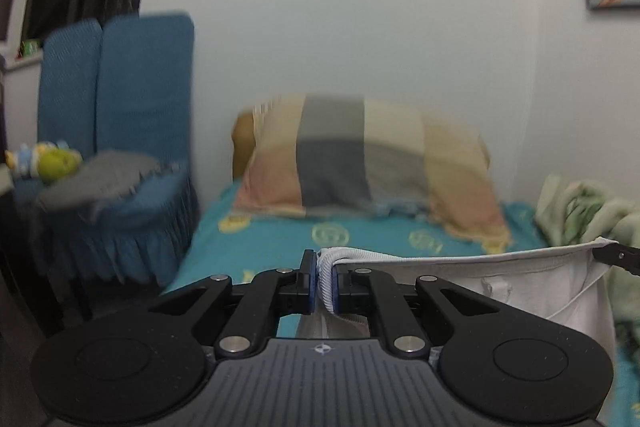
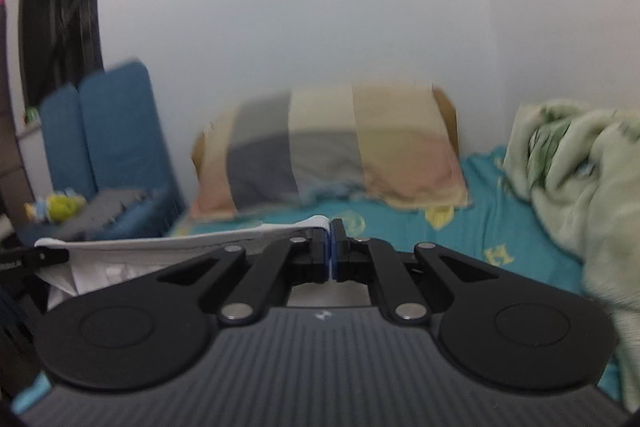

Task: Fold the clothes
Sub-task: 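Lay the T-shirt flat on the bed and open both grippers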

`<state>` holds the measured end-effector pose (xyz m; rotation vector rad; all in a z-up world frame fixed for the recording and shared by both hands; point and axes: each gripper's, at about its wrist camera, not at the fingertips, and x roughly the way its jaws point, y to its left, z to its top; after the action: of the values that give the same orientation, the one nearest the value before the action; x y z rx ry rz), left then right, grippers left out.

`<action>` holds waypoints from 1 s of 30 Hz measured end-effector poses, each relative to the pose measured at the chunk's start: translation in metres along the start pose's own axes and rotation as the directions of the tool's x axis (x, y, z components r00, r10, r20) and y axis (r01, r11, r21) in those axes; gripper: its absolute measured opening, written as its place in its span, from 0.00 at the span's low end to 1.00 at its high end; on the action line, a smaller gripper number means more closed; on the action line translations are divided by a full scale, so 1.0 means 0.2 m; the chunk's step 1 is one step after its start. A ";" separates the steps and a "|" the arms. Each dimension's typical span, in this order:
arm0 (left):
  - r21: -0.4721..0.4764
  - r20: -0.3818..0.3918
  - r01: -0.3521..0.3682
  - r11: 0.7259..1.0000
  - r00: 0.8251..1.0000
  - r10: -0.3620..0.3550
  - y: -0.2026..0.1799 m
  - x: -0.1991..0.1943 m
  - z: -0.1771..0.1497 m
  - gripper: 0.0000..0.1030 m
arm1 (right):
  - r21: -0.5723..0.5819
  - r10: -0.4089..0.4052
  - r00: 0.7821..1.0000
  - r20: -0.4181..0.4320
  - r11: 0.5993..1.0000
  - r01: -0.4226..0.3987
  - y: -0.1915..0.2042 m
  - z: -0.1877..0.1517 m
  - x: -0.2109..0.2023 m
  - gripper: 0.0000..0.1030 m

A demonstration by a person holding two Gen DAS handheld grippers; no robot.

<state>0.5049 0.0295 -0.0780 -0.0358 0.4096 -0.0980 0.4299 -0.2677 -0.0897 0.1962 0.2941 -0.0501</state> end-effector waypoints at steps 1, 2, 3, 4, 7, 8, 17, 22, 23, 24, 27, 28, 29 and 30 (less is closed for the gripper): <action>-0.002 -0.030 -0.010 1.000 0.999 0.010 -0.01 0.13 -0.05 0.08 | 0.016 0.011 0.999 -0.034 1.000 -0.011 -0.03 -0.06 0.09 0.05; -0.012 -0.064 -0.017 1.000 0.998 0.016 -0.01 0.25 -0.12 0.09 | 0.033 0.023 0.997 -0.068 0.999 -0.021 -0.06 -0.12 0.19 0.05; -0.024 -0.097 -0.019 1.000 0.995 0.016 0.00 0.35 -0.20 0.10 | 0.050 0.035 0.994 -0.101 0.998 -0.030 -0.09 -0.17 0.28 0.05; -0.030 -0.129 -0.023 0.999 0.991 0.019 0.01 0.43 -0.24 0.10 | 0.064 0.045 0.990 -0.134 0.997 -0.037 -0.11 -0.23 0.37 0.05; -0.043 -0.213 -0.031 0.999 0.977 0.021 0.03 0.67 -0.38 0.10 | 0.082 0.063 0.977 -0.205 0.996 -0.047 -0.16 -0.35 0.51 0.06; -0.050 -0.229 -0.030 0.998 0.973 0.018 0.04 0.71 -0.40 0.10 | 0.091 0.070 0.973 -0.221 0.995 -0.051 -0.17 -0.39 0.53 0.06; -0.060 -0.276 0.004 0.998 0.961 -0.020 0.10 0.81 -0.45 0.17 | 0.198 0.134 0.956 -0.260 0.977 -0.083 -0.25 -0.41 0.59 0.08; -0.018 -0.279 0.023 1.000 0.960 -0.027 0.13 0.69 -0.36 0.67 | 0.148 0.148 0.952 -0.270 0.983 -0.111 -0.21 -0.36 0.55 0.50; -0.013 -0.274 0.032 0.999 0.961 -0.034 0.13 0.64 -0.34 0.72 | 0.144 0.157 0.953 -0.258 0.982 -0.122 -0.20 -0.34 0.53 0.78; -0.006 -0.269 0.040 0.999 0.962 -0.040 0.13 0.60 -0.32 0.80 | 0.138 0.165 0.955 -0.246 0.981 -0.134 -0.20 -0.33 0.50 0.86; 0.018 -0.250 0.057 0.998 0.967 -0.050 0.11 0.44 -0.27 0.80 | 0.118 0.162 0.959 -0.232 0.983 -0.138 -0.16 -0.26 0.40 0.84; 0.015 -0.242 0.064 0.998 0.968 -0.058 0.11 0.38 -0.26 0.80 | 0.125 0.163 0.961 -0.223 0.982 -0.138 -0.16 -0.24 0.35 0.84; 0.012 -0.234 0.075 0.997 0.970 -0.070 0.10 0.29 -0.25 0.80 | 0.128 0.163 0.963 -0.215 0.982 -0.138 -0.15 -0.21 0.29 0.84; 0.010 -0.227 0.084 0.996 0.971 -0.079 0.09 0.20 -0.24 0.80 | 0.120 0.160 0.965 -0.207 0.983 -0.137 -0.13 -0.19 0.22 0.84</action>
<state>0.5243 0.0430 -0.1384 -0.0220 0.6353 -0.1883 0.4591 -0.2874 -0.1435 0.3282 0.4936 0.1062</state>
